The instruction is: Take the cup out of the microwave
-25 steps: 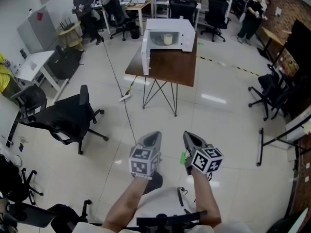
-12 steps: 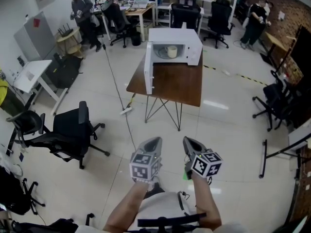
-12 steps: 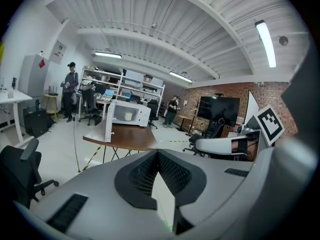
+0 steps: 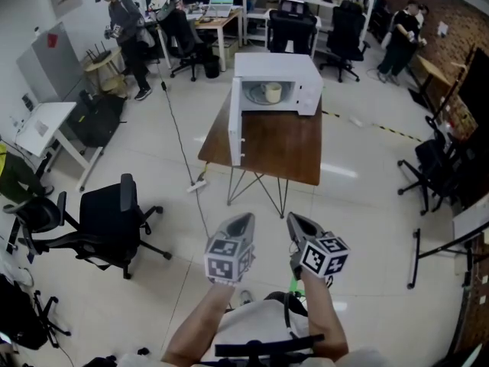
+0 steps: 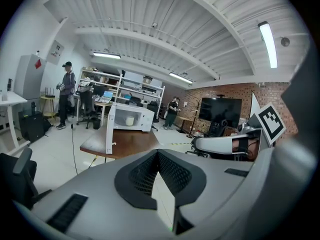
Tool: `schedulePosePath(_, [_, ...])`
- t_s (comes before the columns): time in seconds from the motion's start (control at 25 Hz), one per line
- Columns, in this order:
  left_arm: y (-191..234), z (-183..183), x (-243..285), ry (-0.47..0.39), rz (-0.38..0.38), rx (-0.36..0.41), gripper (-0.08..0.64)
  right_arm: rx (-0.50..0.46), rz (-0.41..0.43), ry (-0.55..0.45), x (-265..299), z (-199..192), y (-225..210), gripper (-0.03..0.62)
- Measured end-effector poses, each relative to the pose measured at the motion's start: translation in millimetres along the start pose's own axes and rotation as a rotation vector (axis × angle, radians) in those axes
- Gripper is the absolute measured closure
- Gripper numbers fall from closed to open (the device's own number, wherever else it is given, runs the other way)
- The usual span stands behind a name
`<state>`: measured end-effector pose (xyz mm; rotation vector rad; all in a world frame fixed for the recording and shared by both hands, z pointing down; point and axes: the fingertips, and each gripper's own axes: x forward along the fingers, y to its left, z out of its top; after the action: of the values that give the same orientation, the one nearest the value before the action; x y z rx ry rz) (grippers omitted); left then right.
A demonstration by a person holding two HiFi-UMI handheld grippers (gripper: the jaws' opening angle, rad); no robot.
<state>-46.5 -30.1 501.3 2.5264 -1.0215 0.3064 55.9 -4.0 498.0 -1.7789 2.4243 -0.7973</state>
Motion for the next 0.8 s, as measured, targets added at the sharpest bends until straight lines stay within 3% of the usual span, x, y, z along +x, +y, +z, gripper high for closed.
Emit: schedulePosePath(0.8, [44, 40, 89, 0.010, -0.005, 0.009, 0.566, 0.008, 0.023, 0.003, 95, 46, -53, 0.592])
